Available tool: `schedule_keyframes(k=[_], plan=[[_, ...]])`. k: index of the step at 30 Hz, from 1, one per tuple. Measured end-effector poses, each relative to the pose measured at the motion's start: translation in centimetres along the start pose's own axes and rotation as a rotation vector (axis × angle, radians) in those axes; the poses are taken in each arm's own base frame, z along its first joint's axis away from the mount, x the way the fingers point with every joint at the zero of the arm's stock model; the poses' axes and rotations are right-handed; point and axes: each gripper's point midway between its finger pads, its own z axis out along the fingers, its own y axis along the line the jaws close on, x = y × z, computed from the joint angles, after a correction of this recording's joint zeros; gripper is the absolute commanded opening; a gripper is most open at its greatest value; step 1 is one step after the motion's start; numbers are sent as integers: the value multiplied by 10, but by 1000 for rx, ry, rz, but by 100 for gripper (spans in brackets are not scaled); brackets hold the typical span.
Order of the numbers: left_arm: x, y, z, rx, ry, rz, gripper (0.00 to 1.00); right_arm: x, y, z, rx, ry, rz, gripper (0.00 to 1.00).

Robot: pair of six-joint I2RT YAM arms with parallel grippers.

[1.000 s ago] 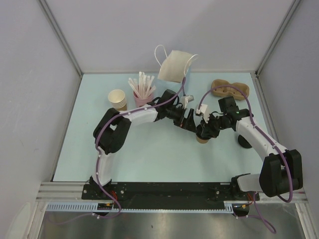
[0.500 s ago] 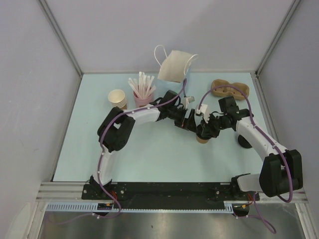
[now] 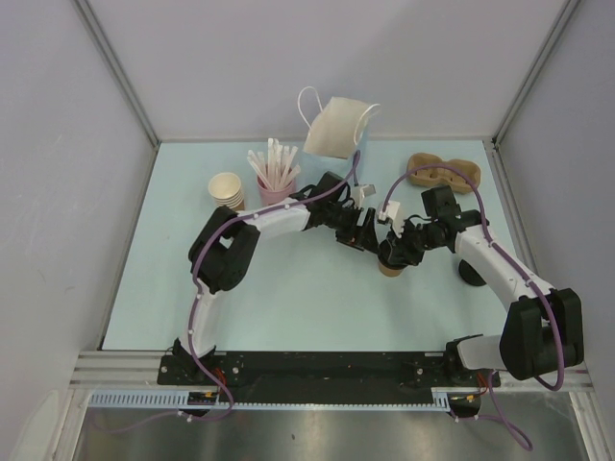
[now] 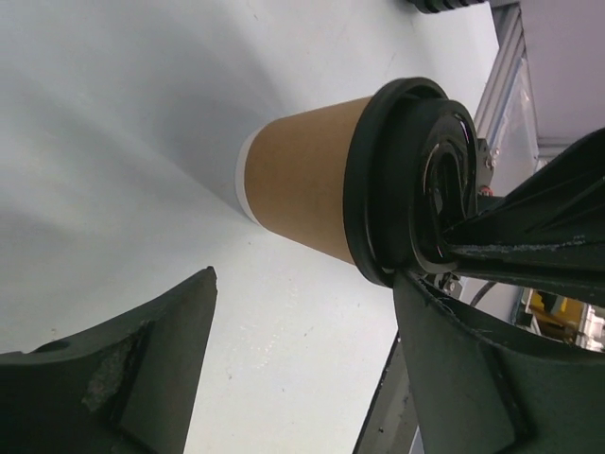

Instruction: Pack the takeout coffee

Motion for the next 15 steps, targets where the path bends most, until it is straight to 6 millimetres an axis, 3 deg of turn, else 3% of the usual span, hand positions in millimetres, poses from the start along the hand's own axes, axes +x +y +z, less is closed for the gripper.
schedule_keyframes(k=[7,11,15], plan=[[-6,4,-2,-31,-11,24,99,0,0,0,0,0,0,0],[-8,2,-6,-19,-15,41,99,0,0,0,0,0,2,0],[-18,-20,-24,34,-41,91,99,1,-1,-1,4,-1,5,0]])
